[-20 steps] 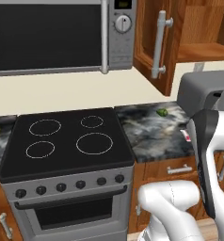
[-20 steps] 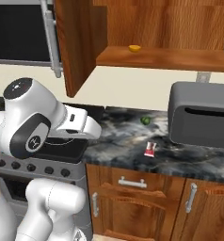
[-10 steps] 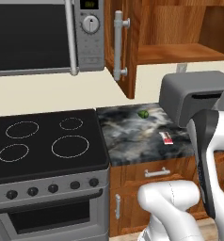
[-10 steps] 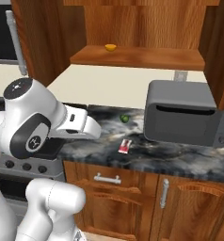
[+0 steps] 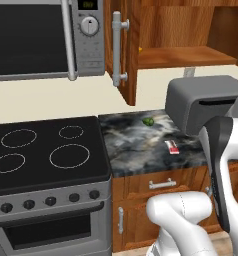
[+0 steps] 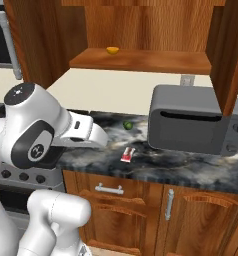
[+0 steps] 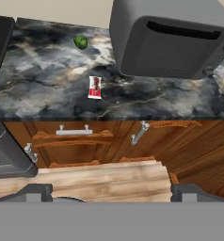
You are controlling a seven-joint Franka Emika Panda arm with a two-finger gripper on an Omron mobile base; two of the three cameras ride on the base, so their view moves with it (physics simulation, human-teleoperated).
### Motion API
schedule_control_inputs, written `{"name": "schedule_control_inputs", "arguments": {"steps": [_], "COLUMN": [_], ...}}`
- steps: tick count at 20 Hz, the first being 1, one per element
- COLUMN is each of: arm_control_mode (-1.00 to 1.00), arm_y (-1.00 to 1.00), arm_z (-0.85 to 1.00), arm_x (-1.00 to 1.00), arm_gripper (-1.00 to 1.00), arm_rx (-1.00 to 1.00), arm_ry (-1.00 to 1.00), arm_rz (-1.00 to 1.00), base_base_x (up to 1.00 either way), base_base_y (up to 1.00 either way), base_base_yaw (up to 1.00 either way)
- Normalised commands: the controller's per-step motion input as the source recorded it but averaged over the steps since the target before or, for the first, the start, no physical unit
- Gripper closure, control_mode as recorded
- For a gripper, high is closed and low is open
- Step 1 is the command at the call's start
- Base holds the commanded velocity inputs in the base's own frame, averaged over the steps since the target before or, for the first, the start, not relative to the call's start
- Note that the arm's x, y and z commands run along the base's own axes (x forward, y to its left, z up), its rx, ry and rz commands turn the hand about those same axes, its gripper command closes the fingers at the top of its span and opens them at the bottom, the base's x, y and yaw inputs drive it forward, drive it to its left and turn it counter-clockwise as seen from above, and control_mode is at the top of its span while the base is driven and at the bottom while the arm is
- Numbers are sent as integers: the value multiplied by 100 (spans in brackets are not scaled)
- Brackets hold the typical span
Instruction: Pick the canned food and bar from the counter and place them in the cabinets closest to them.
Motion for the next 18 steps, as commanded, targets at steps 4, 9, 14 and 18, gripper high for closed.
{"name": "schedule_control_inputs", "arguments": {"steps": [4,9,14,18], "arm_control_mode": [100,100,100,100], "arm_y": [0,0,0,0], "arm_z": [0,0,0,0], "arm_x": [0,0,0,0], "arm_gripper": [-100,-100,-100,-100], "arm_rx": [0,0,0,0], "arm_ry": [0,0,0,0], "arm_rz": [0,0,0,0], "base_base_x": [0,16,30,38], "base_base_y": [0,-3,-10,-13], "base_base_yaw": [0,0,2,3]}}
